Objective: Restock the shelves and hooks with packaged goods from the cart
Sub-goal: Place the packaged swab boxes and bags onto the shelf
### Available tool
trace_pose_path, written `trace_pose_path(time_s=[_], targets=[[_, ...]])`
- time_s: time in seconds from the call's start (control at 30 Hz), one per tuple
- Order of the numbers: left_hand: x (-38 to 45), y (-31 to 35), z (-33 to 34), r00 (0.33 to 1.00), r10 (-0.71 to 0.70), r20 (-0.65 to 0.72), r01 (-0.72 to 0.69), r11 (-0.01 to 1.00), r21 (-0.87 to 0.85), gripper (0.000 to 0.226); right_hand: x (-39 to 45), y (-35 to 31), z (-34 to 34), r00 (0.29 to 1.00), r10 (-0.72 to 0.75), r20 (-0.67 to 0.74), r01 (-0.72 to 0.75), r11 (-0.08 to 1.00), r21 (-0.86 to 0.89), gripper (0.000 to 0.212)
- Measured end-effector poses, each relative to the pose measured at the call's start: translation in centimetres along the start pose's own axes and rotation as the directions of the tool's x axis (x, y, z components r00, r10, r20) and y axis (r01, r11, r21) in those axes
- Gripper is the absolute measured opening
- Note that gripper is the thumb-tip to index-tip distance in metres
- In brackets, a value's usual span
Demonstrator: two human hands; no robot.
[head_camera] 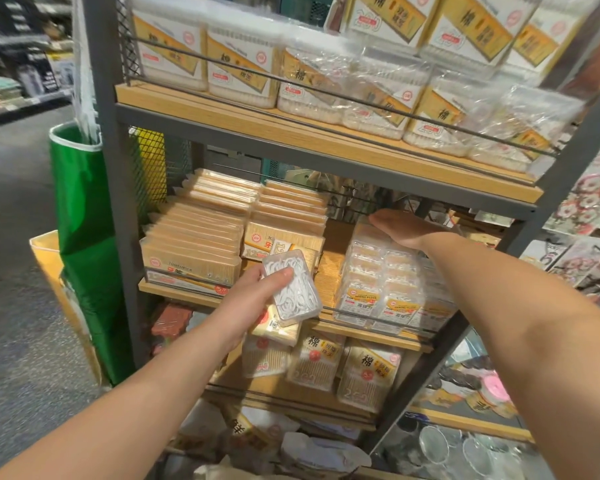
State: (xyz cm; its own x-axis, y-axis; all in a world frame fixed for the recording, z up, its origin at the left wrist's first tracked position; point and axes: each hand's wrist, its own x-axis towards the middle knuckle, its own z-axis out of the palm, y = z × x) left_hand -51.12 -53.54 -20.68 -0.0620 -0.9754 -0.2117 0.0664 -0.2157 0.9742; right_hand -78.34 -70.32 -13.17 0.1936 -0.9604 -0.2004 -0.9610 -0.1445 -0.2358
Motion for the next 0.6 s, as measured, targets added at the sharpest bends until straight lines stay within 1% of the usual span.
trace_pose_path(time_s=[0.03, 0.13, 0.17, 0.2, 0.27, 0.3, 0.37, 0.4, 0.43, 0.5, 0.6], targets=[[-0.1, 0.0, 0.1, 1.000, -0.011, -0.004, 0.011, 1.000, -0.008, 0.059, -0.2, -0.2, 0.0, 1.000, -0.002, -0.023, 0.002, 1.000, 0.013, 0.057], [-0.2, 0.5, 0.4, 0.999, -0.026, -0.028, 0.025, 0.999, -0.039, 0.031, -1.5, -2.1, -0.1, 0.985, -0.042, -0.166, 0.057, 0.994, 0.091, 0.049], [-0.3, 0.7, 0.4, 0.999, -0.022, -0.040, 0.020, 0.999, -0.047, 0.030, -2.3, -3.2, -0.2, 0.974, -0.069, -0.215, 0.091, 0.991, 0.093, 0.045], [-0.4, 1.0, 0.5, 0.999, -0.018, -0.050, 0.015, 0.998, -0.055, 0.036, -3.3, -4.4, -0.3, 0.968, -0.089, -0.236, 0.116, 0.988, 0.099, 0.041], [-0.4, 1.3, 0.5, 0.998, -0.020, -0.064, 0.016, 0.998, -0.061, 0.051, -5.6, -6.9, -0.2, 0.979, -0.070, -0.192, 0.101, 0.982, 0.158, 0.045], [-0.5, 1.4, 0.6, 0.998, -0.018, -0.068, 0.014, 0.998, -0.058, 0.050, -6.9, -8.0, -0.1, 0.981, -0.090, -0.169, 0.123, 0.974, 0.192, 0.048], [-0.5, 1.5, 0.7, 0.997, -0.013, -0.076, 0.008, 0.998, -0.058, 0.041, -8.5, -9.8, 0.2, 0.958, -0.239, -0.157, 0.273, 0.930, 0.245, 0.041], [-0.5, 1.5, 0.8, 0.997, -0.005, -0.077, 0.000, 0.998, -0.060, 0.040, -9.1, -10.4, 0.4, 0.944, -0.299, -0.142, 0.328, 0.904, 0.275, 0.035], [-0.5, 1.5, 0.9, 0.997, 0.005, -0.082, -0.010, 0.998, -0.067, 0.041, -9.5, -10.9, 0.6, 0.938, -0.329, -0.106, 0.346, 0.886, 0.308, 0.032], [-0.5, 1.7, 1.2, 0.994, 0.030, -0.105, -0.038, 0.996, -0.075, 0.045, -9.7, -11.2, 1.3, 0.941, -0.337, -0.004, 0.314, 0.872, 0.376, 0.035], [-0.3, 1.7, 1.6, 0.989, 0.065, -0.130, -0.072, 0.996, -0.045, 0.069, -10.0, -11.5, 2.4, 0.934, -0.319, 0.162, 0.190, 0.825, 0.533, 0.052]])
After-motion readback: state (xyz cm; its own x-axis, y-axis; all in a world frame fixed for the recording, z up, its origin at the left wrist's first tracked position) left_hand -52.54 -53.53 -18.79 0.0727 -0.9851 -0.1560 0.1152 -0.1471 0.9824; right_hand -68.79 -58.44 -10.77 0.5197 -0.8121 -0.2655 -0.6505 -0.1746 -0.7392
